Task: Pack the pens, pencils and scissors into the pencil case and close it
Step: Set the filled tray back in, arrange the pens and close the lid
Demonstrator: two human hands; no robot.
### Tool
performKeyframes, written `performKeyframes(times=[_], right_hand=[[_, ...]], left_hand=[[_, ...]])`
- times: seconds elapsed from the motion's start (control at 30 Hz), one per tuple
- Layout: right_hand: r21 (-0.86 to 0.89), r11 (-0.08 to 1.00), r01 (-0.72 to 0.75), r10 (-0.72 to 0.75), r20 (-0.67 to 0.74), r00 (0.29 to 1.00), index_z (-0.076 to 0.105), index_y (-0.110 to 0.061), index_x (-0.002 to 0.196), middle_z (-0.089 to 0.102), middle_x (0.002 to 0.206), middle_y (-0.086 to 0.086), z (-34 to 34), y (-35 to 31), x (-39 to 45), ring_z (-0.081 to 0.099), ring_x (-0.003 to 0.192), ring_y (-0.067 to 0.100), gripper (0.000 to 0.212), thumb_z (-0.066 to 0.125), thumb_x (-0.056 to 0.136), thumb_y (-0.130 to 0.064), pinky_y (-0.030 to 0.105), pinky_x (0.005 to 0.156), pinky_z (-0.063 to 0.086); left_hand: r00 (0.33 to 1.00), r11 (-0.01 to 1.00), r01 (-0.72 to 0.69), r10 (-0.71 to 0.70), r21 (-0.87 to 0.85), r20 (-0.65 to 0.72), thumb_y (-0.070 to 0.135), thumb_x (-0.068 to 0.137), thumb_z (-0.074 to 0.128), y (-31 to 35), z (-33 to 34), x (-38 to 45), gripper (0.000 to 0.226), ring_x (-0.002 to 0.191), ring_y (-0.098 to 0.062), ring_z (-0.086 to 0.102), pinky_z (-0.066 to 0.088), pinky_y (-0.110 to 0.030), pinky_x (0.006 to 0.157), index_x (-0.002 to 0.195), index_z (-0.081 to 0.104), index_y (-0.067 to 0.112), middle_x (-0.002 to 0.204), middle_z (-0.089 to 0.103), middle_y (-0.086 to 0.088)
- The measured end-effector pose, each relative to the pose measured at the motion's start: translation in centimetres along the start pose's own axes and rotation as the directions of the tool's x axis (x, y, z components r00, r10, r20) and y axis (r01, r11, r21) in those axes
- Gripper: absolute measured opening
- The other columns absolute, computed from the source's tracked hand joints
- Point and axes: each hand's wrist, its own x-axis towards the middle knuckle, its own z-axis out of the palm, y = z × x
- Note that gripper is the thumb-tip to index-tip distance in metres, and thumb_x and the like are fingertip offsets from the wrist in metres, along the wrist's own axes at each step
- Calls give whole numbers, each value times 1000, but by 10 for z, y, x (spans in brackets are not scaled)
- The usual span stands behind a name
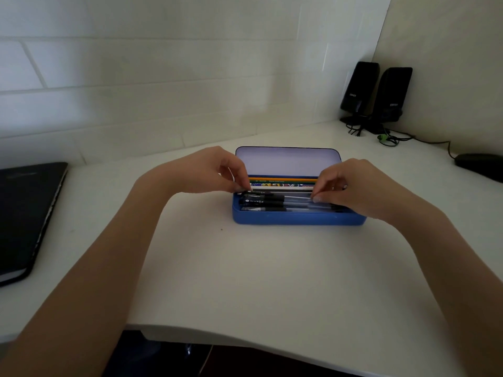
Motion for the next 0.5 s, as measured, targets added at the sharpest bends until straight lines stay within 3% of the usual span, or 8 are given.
performKeyframes(times=[0.07, 0.13, 0.3, 0.5], right_hand=[[17, 1000, -6, 6, -10, 1000, 73, -20, 73, 71, 76, -4, 3, -2, 1, 64, 72, 11, 6, 74, 78, -18, 26, 73, 50], [19, 1000, 5, -4, -27, 1000, 73, -19, 73, 68, 72, -8, 7, -4, 2, 61, 67, 8, 5, 74, 78, -17, 25, 70, 49], [21, 1000, 15, -14, -65, 998, 71, -19, 74, 67, 74, -12, 10, -5, 3, 60, 69, 2, 6, 74, 78, -15, 23, 70, 47], [39, 999, 0, 2, -62, 998, 70, -21, 72, 65, 69, -12, 2, -5, 1, 58, 62, 1, 8, 75, 76, -18, 16, 64, 45]], left_hand=[[1000, 1000, 10, -10, -1, -6, 9, 80, 67, 1, 0, -1, 20, 81, -19, 66, 51, -37, 87, 78, 73, 27, 84, 73, 0], [1000, 1000, 20, -20, -18, -6, 7, 82, 65, 2, -1, -1, 21, 77, -13, 66, 51, -37, 88, 80, 73, 27, 86, 73, -2], [1000, 1000, -5, 5, -30, 4, 24, 79, 71, 4, 2, -1, 9, 75, -4, 57, 47, -29, 79, 86, 72, 30, 83, 69, 8], [1000, 1000, -2, 3, -12, 9, 27, 74, 76, 1, 1, -1, 7, 75, -11, 58, 50, -41, 86, 80, 73, 28, 78, 70, 13]])
